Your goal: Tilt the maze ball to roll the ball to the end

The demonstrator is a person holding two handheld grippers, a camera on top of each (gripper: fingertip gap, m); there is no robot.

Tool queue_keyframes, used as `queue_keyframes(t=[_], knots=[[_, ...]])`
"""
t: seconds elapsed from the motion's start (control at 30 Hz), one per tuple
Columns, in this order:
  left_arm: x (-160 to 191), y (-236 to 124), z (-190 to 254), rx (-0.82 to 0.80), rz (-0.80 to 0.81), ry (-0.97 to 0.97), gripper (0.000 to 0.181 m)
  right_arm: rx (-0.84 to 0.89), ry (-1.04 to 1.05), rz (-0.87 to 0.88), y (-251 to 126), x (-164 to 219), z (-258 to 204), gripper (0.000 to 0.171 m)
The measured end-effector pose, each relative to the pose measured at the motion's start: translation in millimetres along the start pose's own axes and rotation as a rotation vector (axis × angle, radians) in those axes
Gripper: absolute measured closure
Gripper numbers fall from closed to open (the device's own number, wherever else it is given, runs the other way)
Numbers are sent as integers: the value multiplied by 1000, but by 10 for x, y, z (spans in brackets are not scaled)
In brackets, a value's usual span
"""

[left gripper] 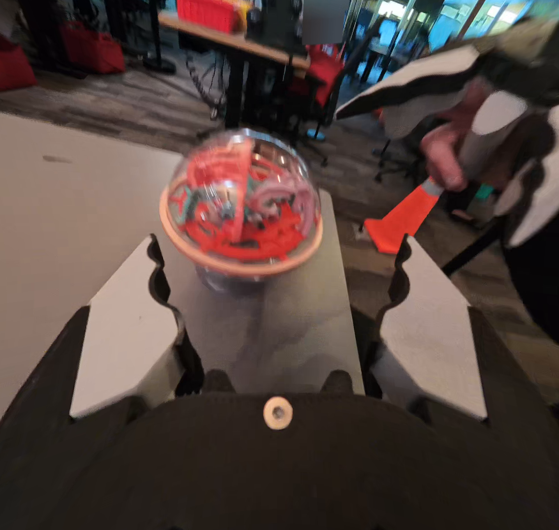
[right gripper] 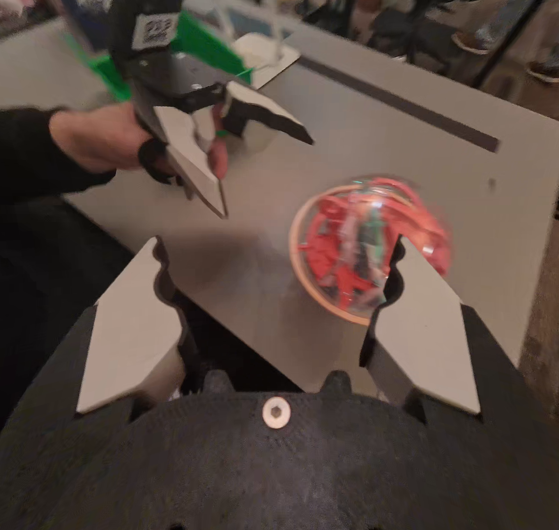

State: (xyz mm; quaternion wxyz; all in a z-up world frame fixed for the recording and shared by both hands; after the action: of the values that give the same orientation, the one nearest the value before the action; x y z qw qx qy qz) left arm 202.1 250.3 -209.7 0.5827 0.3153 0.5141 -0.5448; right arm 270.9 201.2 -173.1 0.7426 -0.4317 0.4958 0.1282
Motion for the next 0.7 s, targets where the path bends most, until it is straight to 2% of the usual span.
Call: queue_keyframes(t=[0.13,0.23,0.3,0.33,0.37,0.4,0.43,0.47,0.57,0.6,0.63,0.7], knots=[[651,-249,100,-148,-187,-27,41,-182,-118,-63,398,93,-885,37],[1171,-440,-68,-289,-269,-120,47,-182,-164,-148,927,386,-1091,44],[1377,-534,-233,-374,-287,-168,51,-180,-171,-170,1267,565,-1103,61],[1482,-588,-373,-455,-318,-181,60,-196,-170,-186,1417,663,-1121,66],[1540,-680,-550,-583,-363,-220,85,-220,-172,-219,1557,781,-1147,68],[1538,-782,-706,-698,-392,-210,104,-244,-156,-244,1689,874,-1176,61],[1524,-817,-790,-738,-399,-203,103,-254,-162,-245,1810,928,-1193,62],[1519,-792,-809,-707,-397,-207,103,-237,-194,-214,1909,914,-1174,58],[1503,-827,-865,-714,-401,-217,111,-322,-175,-209,1980,789,-1262,49],[1505,-838,-870,-725,-393,-210,113,-327,-196,-217,2007,791,-1282,41],[1522,-857,-846,-734,-393,-219,105,-311,-229,-228,2042,815,-1280,51],[1563,-876,-767,-725,-404,-217,88,-236,-214,-187,2150,769,-1231,47]])
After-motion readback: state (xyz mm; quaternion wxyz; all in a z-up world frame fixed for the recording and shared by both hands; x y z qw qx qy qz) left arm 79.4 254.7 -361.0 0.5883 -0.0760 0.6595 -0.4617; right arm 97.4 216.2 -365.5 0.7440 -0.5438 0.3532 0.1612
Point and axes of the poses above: each gripper's, where its closed fingertips meet, y out along the fingers, x out of its underside, z = x × y across the jaws, the point moved 2 cm from there along -y, back along the fingers, and after that the axes turned 10 degrees about x, right-handed, at the moved point
